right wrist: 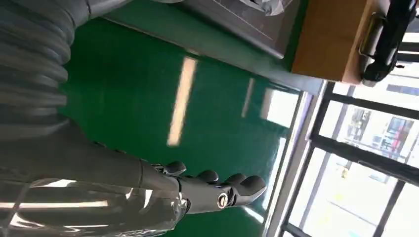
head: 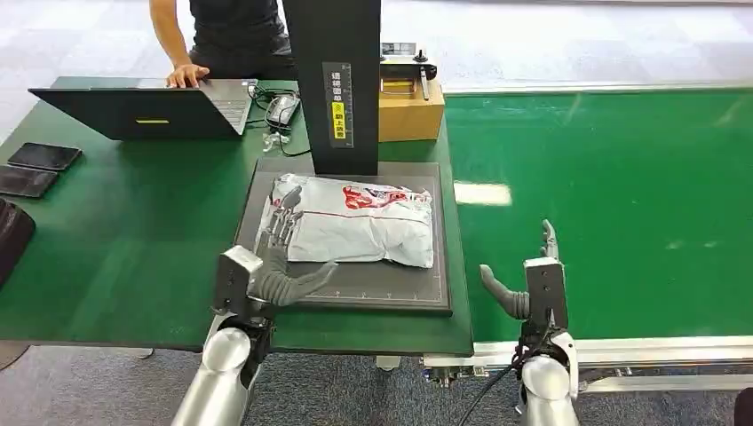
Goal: Moved the parcel from conveyor to table for the left to box.
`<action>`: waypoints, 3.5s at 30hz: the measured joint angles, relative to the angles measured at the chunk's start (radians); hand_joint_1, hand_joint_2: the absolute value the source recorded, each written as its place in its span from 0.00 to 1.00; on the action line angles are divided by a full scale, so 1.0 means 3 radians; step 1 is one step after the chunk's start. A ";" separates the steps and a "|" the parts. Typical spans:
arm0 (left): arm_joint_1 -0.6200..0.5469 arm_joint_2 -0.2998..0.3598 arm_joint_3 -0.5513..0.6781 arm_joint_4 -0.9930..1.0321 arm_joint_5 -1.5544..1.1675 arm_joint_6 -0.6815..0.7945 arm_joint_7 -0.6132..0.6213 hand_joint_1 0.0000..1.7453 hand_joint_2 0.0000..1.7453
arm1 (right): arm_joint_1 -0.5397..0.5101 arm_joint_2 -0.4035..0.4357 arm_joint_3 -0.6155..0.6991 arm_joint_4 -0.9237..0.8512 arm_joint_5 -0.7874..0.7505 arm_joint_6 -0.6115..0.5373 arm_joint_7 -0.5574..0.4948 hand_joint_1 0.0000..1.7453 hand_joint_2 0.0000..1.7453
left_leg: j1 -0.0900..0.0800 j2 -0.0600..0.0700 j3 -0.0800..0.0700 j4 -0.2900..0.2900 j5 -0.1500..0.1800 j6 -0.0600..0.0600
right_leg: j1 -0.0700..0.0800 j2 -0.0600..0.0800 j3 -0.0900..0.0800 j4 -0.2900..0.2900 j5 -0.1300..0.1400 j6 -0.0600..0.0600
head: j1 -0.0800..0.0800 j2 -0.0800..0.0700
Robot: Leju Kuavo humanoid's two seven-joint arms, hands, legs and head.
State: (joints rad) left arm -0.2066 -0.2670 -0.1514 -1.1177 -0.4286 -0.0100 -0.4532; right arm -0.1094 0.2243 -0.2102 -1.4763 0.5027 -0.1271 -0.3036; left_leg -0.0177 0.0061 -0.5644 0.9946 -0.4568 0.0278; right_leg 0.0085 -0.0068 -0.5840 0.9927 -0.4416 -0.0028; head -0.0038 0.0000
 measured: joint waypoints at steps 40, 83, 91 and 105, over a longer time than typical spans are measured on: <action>-0.0673 -0.0100 -0.0674 0.0654 -0.1946 0.0405 0.0848 0.00 1.00 | -0.0051 0.0034 0.0178 0.0141 -0.0051 0.0244 -0.0154 0.00 1.00 | 0.0000 0.0000 0.0000 0.0000 0.0000 0.0000 | 0.0000 0.0000 0.0000 0.0001 0.0000 0.0000 | 0.0000 0.0000; -0.1404 -0.0120 -0.0787 0.1952 -0.2767 0.0049 0.1894 0.10 1.00 | 0.0073 0.0029 0.0262 0.0129 -0.0146 0.0174 -0.0093 0.00 1.00 | 0.0000 0.0000 0.0001 0.0000 0.0000 0.0000 | 0.0000 0.0000 0.0001 0.0001 0.0000 0.0000 | 0.0000 0.0000; -0.1418 -0.0120 -0.0694 0.2014 -0.2668 0.0204 0.1881 1.00 1.00 | 0.0076 0.0022 0.0266 0.0129 -0.0169 0.0139 -0.0074 0.00 1.00 | 0.0000 0.0001 0.0002 0.0000 0.0000 0.0000 | 0.0000 0.0001 0.0001 0.0002 0.0001 -0.0001 | 0.0000 0.0000; -0.1420 -0.0112 -0.0560 0.2019 -0.2623 0.0439 0.1778 1.00 1.00 | 0.0076 0.0001 0.0303 0.0129 -0.0182 0.0135 -0.0064 0.00 1.00 | 0.0000 0.0001 0.0002 0.0000 0.0000 0.0000 | 0.0000 0.0000 0.0001 0.0002 0.0000 -0.0001 | 0.0000 0.0000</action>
State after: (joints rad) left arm -0.6324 -0.3006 -0.3193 -0.5119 -1.2154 0.1216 0.0801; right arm -0.0866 0.2247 -0.1194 -1.4378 0.4482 -0.0866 -0.3227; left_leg -0.0177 0.0063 -0.5639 0.9946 -0.4567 0.0277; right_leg 0.0086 -0.0066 -0.5836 0.9934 -0.4415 -0.0031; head -0.0038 0.0000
